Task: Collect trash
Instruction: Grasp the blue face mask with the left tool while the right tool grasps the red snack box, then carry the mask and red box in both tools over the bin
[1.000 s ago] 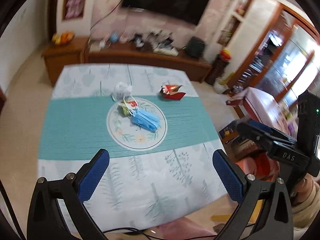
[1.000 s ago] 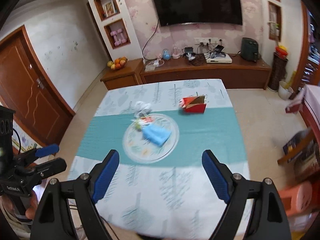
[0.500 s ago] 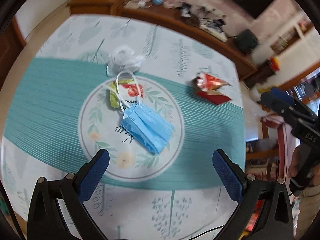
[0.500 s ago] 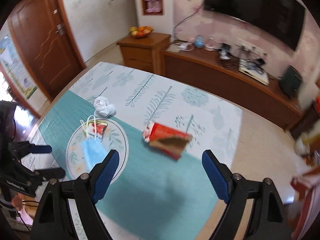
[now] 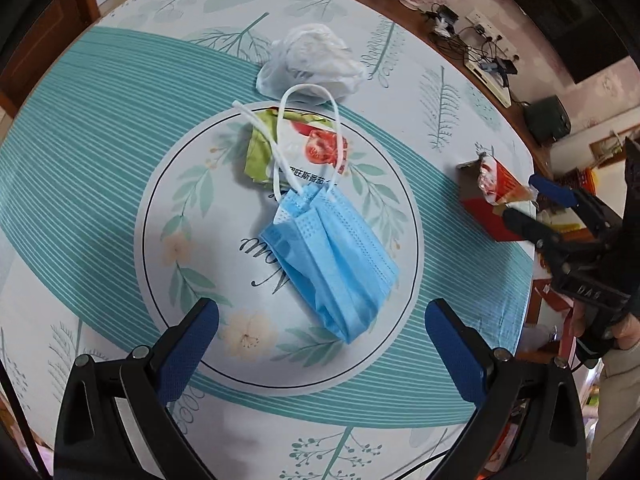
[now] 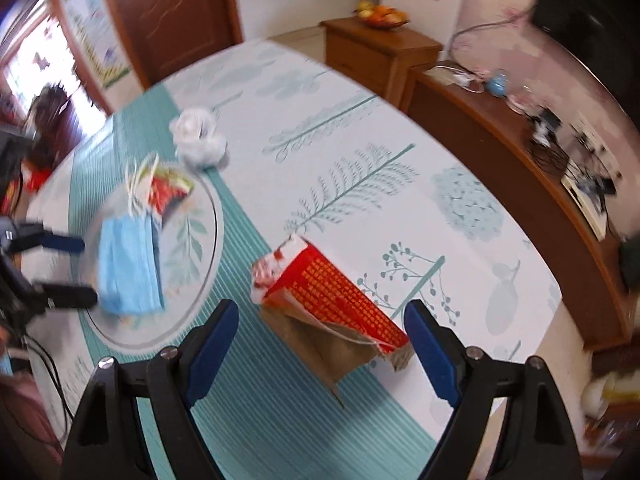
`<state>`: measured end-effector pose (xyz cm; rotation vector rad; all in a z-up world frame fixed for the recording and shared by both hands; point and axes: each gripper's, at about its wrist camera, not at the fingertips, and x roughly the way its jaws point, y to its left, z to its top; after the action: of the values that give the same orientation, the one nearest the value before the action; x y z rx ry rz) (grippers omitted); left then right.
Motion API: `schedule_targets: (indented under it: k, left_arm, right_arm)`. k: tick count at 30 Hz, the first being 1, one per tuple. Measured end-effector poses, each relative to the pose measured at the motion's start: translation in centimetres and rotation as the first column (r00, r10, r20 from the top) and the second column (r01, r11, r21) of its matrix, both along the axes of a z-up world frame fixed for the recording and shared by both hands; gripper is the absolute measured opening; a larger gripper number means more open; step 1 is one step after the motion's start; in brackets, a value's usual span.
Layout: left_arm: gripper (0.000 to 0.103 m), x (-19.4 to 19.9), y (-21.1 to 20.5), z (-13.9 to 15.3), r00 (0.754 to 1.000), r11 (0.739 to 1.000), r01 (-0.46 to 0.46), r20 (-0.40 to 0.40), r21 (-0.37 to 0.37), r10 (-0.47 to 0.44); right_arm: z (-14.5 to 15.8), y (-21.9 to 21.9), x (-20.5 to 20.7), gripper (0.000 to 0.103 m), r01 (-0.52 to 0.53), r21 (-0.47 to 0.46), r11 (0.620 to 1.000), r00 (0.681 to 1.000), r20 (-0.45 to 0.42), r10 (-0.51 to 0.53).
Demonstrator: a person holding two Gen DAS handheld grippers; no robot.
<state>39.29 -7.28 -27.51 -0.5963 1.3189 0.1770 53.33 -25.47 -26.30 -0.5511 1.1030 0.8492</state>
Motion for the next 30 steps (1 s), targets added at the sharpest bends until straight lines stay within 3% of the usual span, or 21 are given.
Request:
schedule_targets:
  k: [2,4,8,9,11,15,17,18,19,21,25,30]
  left_arm:
    - [0.099,0.1,0.3,-0.2,1.0,1.0,-0.027,-0.005,-0.011,0.027]
    - [0.089,0.3,0.6,-0.4,0.999,0.998,-0.051,-0.012,-0.037,0.051]
    - [0.088,0.7,1.0,-1.3,0.995,0.994,-0.089,-0.044,-0.067,0.086]
    - [0.088,0.8,1.0,-1.5,0.995,0.993,-0.093,-0.05,-0.074,0.09]
    - [0.087,1.1,0.9,-1.9,0.993,0.99,-0.106,-0.064,-0.091,0.101]
    - [0.082,1.7,0.7,-2.2,0.991,0.988,-0.123,-0.067,-0.092,0.117]
    - [0.073,2.1,0.5,-2.2,0.99,0.988,-0.127,-0.066,-0.084,0.121]
    - [0.06,2.3,0.4,-2.2,0.991,0.989,-0.123,-0.067,-0.076,0.118]
    - [0.04,2.3,0.4,-2.2,0.992,0.99,-0.116,-0.067,-0.077,0.11]
    - [0.016,2.5,0.2,-2.7,0.992,0.988,-0.098,-0.09,-0.117,0.087]
    - [0.007,2.1,-0.5,-2.8,0.997,0.99,-0.049,-0.072,-0.133,0.039]
    - [0.005,1.1,-1.7,-1.6,0.996,0.992,0.071,-0.044,-0.103,-0.076]
  right_arm:
    - [-0.8,0.4,-0.1,0.085,-0.028,-0.034,0.999,1.0,-0.004,0.027]
    - [-1.6,0.9,-0.5,0.085,-0.05,-0.081,0.995,0.998,0.025,0.052]
    - [-2.8,1.4,-0.7,0.085,-0.064,-0.148,0.987,0.997,0.043,0.071]
    - [-3.2,1.4,-0.7,0.08,-0.058,-0.16,0.985,0.997,0.03,0.064]
    - [-3.6,1.1,-0.3,0.055,-0.027,-0.146,0.989,0.999,-0.023,0.023]
    - [-3.0,0.1,-0.3,0.052,0.035,-0.093,0.995,0.997,-0.07,-0.042]
    - [-2.7,-0.4,-0.5,0.051,0.065,-0.069,0.996,0.993,-0.097,-0.071]
    - [-2.6,-0.8,-0.7,0.05,0.093,-0.052,0.994,0.987,-0.124,-0.099]
    - [-2.5,-1.1,-0.9,0.05,0.116,-0.04,0.992,0.982,-0.142,-0.121]
    - [-2.5,-1.5,-1.4,0.049,0.166,-0.012,0.986,0.97,-0.178,-0.165]
    - [-2.6,-2.4,-3.5,0.048,0.281,0.048,0.959,0.931,-0.254,-0.26]
    - [-2.3,-2.9,-7.2,0.047,0.406,0.081,0.91,0.876,-0.319,-0.362]
